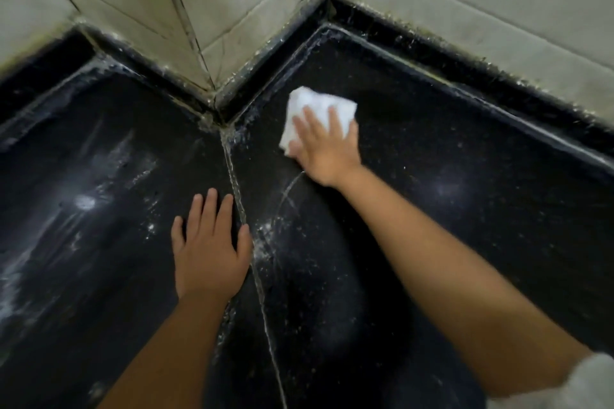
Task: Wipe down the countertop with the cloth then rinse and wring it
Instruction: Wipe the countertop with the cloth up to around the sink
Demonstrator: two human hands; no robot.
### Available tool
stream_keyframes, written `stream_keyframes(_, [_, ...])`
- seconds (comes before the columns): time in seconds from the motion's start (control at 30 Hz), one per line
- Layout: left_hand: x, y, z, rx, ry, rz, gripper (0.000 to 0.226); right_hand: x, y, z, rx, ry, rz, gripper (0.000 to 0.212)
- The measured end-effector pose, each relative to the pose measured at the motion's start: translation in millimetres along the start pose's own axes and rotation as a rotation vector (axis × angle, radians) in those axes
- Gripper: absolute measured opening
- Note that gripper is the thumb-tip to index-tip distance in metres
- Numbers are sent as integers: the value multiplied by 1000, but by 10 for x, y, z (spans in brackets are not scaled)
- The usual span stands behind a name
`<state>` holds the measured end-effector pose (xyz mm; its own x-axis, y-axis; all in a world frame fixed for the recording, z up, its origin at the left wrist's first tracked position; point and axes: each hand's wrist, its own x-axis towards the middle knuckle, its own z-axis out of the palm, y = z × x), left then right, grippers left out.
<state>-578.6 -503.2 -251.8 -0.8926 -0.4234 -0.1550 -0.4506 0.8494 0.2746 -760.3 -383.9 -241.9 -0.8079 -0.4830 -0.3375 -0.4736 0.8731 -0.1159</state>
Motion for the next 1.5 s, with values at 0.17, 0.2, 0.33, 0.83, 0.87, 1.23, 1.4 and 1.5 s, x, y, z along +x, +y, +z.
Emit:
stream_keyframes(0.17, [-2, -13, 24, -7, 37, 7, 82, -1032, 48, 486, -19, 69, -369, 54])
stream_keyframes(0.2, [-3, -13, 20, -8, 33, 7, 82, -1202, 225, 543, -64, 64, -341, 52])
stream_keyframes(0.33, [-3, -6, 6, 6, 7, -2, 86, -1152, 1019, 276, -26, 66, 29, 72])
stream_keyframes(0.83, [1, 4, 4, 5, 13, -10, 84, 243, 18, -113, 16, 18, -9, 51])
stream_keyframes(0.87, [4, 10, 6, -2, 17, -15, 85, 105, -35, -46, 17, 24, -71, 51])
stream_keyframes(1.23, [-1, 26, -51, 14, -25, -38, 76, -581, 1281, -96, 164, -13, 437, 53])
stream_keyframes(1.4, [14, 27, -45, 21, -36, -22, 78, 76, 1130, -283, 246, 1, 591, 53])
stream_keyframes(1.5, [15, 1, -20, -6, -10, -6, 83, 465, 889, -357, 206, 8, 476, 53])
